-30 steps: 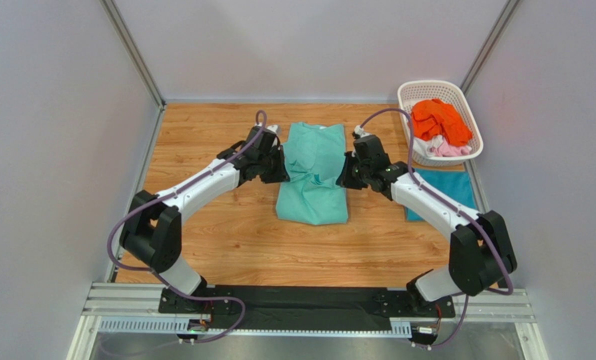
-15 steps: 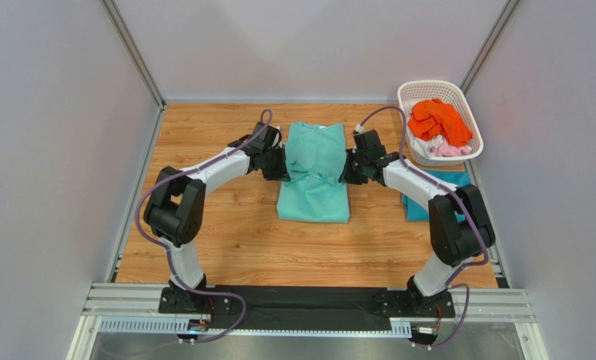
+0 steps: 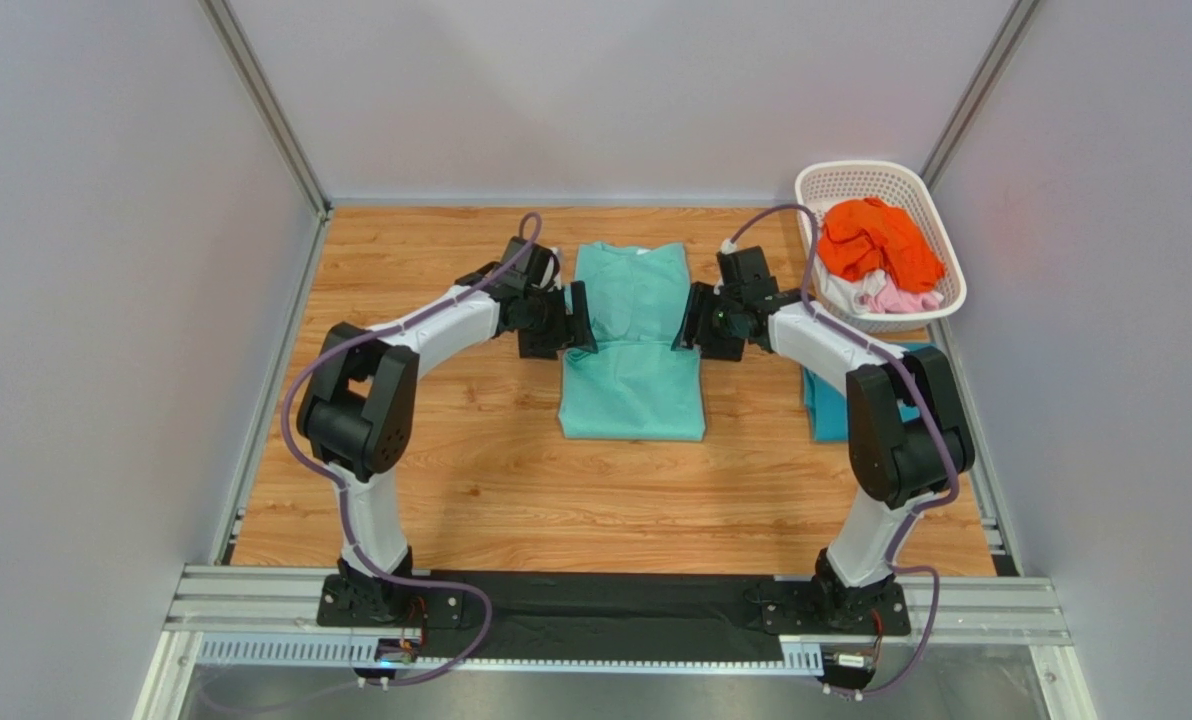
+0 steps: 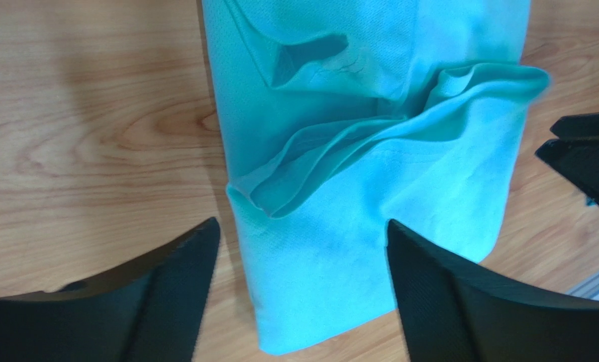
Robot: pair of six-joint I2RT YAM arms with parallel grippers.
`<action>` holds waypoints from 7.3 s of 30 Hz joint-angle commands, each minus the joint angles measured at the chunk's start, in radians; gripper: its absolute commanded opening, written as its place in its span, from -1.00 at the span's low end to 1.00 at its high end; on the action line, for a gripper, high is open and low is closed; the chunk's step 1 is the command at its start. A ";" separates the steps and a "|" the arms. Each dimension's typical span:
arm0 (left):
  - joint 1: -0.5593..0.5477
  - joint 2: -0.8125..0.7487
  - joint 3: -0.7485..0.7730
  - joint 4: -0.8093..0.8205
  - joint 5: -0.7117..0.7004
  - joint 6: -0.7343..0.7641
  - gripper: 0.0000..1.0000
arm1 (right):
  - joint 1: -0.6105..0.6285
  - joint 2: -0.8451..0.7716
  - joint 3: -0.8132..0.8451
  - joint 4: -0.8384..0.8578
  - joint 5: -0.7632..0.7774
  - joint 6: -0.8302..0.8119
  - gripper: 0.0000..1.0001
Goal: Fold and stack the t-shirts
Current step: Fold the tshirt
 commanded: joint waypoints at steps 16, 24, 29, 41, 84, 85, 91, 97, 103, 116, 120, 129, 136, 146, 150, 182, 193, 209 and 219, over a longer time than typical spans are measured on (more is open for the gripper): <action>-0.094 -0.344 -0.266 0.091 0.097 -0.059 0.99 | 0.048 -0.475 -0.350 0.087 -0.172 0.038 1.00; -0.108 -0.245 -0.264 0.203 0.195 -0.110 0.99 | 0.048 -0.492 -0.430 0.232 -0.292 0.030 1.00; -0.108 -0.153 -0.275 0.247 0.242 -0.127 0.99 | 0.046 -0.354 -0.432 0.368 -0.413 0.047 1.00; -0.123 -0.208 -0.531 0.310 0.229 -0.156 0.99 | 0.106 -0.249 -0.630 0.501 -0.406 0.119 1.00; -0.192 -0.259 -0.408 0.117 -0.022 -0.026 0.99 | 0.385 -1.110 -0.679 -0.115 -0.005 0.194 1.00; -0.187 -0.243 -0.395 0.117 -0.008 -0.024 0.99 | 0.385 -1.112 -0.677 -0.123 -0.001 0.191 1.00; -0.187 -0.202 -0.375 0.129 0.037 -0.033 0.99 | 0.385 -1.118 -0.677 -0.141 0.012 0.190 1.00; -0.189 -0.291 -0.382 0.057 0.002 -0.033 0.99 | 0.385 -1.126 -0.671 -0.175 0.047 0.191 1.00; -0.189 -0.498 -0.422 -0.004 -0.046 -0.038 0.99 | 0.385 -1.121 -0.663 -0.181 0.078 0.164 1.00; -0.235 -0.949 -0.753 -0.075 -0.040 -0.197 0.99 | 0.385 -1.092 -0.721 -0.062 -0.065 0.081 1.00; -0.266 -1.012 -0.868 -0.069 -0.035 -0.248 0.99 | 0.388 -1.064 -0.741 -0.053 -0.074 0.091 1.00; -0.275 -1.004 -0.945 0.012 0.008 -0.279 0.72 | 0.385 -1.057 -0.784 -0.045 -0.094 0.134 1.00; -0.302 -0.917 -0.965 0.105 0.067 -0.291 0.44 | 0.387 -1.061 -0.809 -0.051 -0.091 0.163 1.00; -0.312 -0.855 -0.993 0.160 0.043 -0.282 -0.03 | 0.387 -1.066 -0.836 -0.060 -0.114 0.165 1.00; -0.312 -0.809 -1.000 0.203 0.069 -0.289 -0.13 | 0.387 -1.054 -0.853 -0.053 -0.113 0.168 1.00; -0.312 -0.795 -1.008 0.232 0.061 -0.329 -1.00 | 0.585 -0.765 -0.827 0.064 -0.051 0.140 -0.37; -0.324 -1.024 -0.999 0.065 0.049 -0.338 -1.00 | 0.602 -0.852 -0.748 -0.075 -0.195 0.159 -0.99; -0.335 -1.503 -0.755 -0.254 -0.026 -0.300 -1.00 | 0.617 -1.012 -0.530 -0.197 -0.660 0.231 -1.00; -0.335 -1.438 -0.657 -0.265 -0.212 -0.269 -1.00 | 0.599 -1.075 -0.546 -0.198 -0.607 0.326 -1.00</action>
